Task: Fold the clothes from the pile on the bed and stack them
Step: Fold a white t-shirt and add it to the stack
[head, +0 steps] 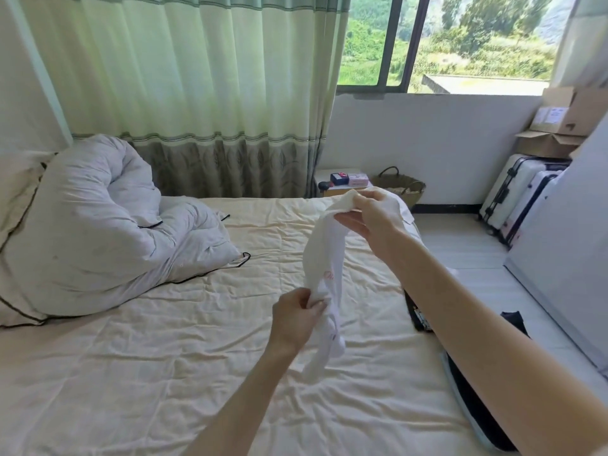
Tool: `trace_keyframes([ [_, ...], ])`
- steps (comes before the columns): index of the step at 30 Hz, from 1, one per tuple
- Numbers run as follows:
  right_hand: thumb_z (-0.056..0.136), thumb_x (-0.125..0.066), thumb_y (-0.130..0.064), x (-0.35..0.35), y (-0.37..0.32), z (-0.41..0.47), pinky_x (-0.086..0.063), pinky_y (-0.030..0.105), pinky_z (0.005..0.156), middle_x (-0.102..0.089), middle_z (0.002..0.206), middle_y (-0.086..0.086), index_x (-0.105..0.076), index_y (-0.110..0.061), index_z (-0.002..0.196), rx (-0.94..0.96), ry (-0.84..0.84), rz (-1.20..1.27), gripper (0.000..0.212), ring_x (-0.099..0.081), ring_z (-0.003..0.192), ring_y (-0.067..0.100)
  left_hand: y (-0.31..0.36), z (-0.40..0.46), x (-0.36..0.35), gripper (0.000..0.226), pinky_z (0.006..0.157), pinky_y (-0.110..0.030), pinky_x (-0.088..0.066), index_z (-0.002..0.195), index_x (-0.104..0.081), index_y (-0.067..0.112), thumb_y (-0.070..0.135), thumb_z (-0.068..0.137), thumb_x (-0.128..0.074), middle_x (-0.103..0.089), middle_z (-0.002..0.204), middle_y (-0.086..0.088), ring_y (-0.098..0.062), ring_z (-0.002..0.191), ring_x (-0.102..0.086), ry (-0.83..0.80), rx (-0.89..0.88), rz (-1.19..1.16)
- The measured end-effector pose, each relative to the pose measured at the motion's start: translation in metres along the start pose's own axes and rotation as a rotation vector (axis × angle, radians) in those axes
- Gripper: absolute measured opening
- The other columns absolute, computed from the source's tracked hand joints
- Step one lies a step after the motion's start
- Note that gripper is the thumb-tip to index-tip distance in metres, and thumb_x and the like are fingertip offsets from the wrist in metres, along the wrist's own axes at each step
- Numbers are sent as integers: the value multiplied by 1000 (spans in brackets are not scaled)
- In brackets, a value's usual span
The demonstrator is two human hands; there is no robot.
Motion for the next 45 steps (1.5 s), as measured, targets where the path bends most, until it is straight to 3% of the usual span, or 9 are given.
trace_keyframes([
  [3, 94, -53, -5, 19, 23, 2, -57, 34, 78, -59, 112, 19, -53, -3, 115, 46, -23, -262, 21, -63, 98, 30, 16, 29, 19, 6, 68, -28, -50, 76, -67, 12, 12, 78, -73, -69, 76, -8, -17, 70, -61, -6, 2, -16],
  [8, 86, -66, -8, 32, 71, -14, -51, 29, 83, -65, 110, 6, -64, -8, 110, 354, -226, -712, 24, -64, 97, 21, 46, 60, 49, 9, 55, -15, -39, 74, -69, 13, 19, 80, -73, -60, 64, 7, -4, 63, -53, -105, -104, 137],
  [15, 89, -64, -14, 10, 64, -10, -37, 18, 99, -52, 124, -13, -53, -16, 131, 398, -573, -723, 43, -47, 116, 0, 71, 53, 73, 16, 71, -26, -37, 96, -68, -8, 1, 84, -62, -57, 83, -10, -16, 79, -50, -582, -253, 229],
  [20, 85, -67, -9, -1, 72, -12, -46, 25, 73, -65, 82, 5, -67, -12, 82, 280, -635, -590, 5, -58, 76, 11, 69, 50, 85, 19, 65, -18, -49, 73, -62, 15, 7, 71, -79, -65, 73, 1, -5, 67, -59, -316, -243, 298],
  [22, 85, -68, -12, -5, 72, -12, -43, 27, 68, -61, 73, -2, -62, -24, 69, 334, -591, -645, 20, -54, 70, 10, 63, 49, 89, 23, 61, -14, -46, 76, -57, 18, 9, 73, -78, -65, 72, 2, -4, 65, -58, -277, -231, 244],
  [27, 89, -62, -9, -9, 55, -14, -46, 16, 71, -60, 78, -10, -59, -31, 75, 441, -593, -638, 26, -57, 75, 5, 26, 38, 87, 13, 75, -28, -46, 81, -63, 6, 11, 75, -74, -65, 76, -3, -10, 74, -61, -418, -136, 78],
  [34, 92, -57, -10, 13, 33, -2, -40, 18, 62, -57, 78, -1, -60, -19, 79, 321, -485, -547, 16, -51, 71, 13, -1, 49, 99, 29, 67, -29, -35, 83, -72, 9, 36, 71, -69, -67, 79, -13, -20, 75, -57, -304, -98, 366],
  [40, 73, -64, -59, 24, 42, 1, -44, 30, 61, -63, 83, 2, -62, -17, 84, 384, -409, -975, 43, -58, 72, 16, 33, 63, 106, 7, 72, -25, -45, 79, -74, 15, 22, 79, -74, -69, 76, 2, -11, 75, -61, -65, -350, 434],
  [45, 87, -64, -27, 31, 40, 9, -38, 26, 56, -58, 68, -4, -56, -25, 65, 471, -321, -1021, 24, -53, 65, 14, 39, 69, 113, 8, 77, -30, -46, 81, -69, 15, 14, 87, -63, -68, 84, -7, -22, 83, -60, -77, -380, 698],
])
Point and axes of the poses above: each hand's wrist, its own z-axis towards the middle knuckle, its own x-axis out of the back of the hand, y = z × x, the point moved 1 cm from there along z, towards the middle knuckle
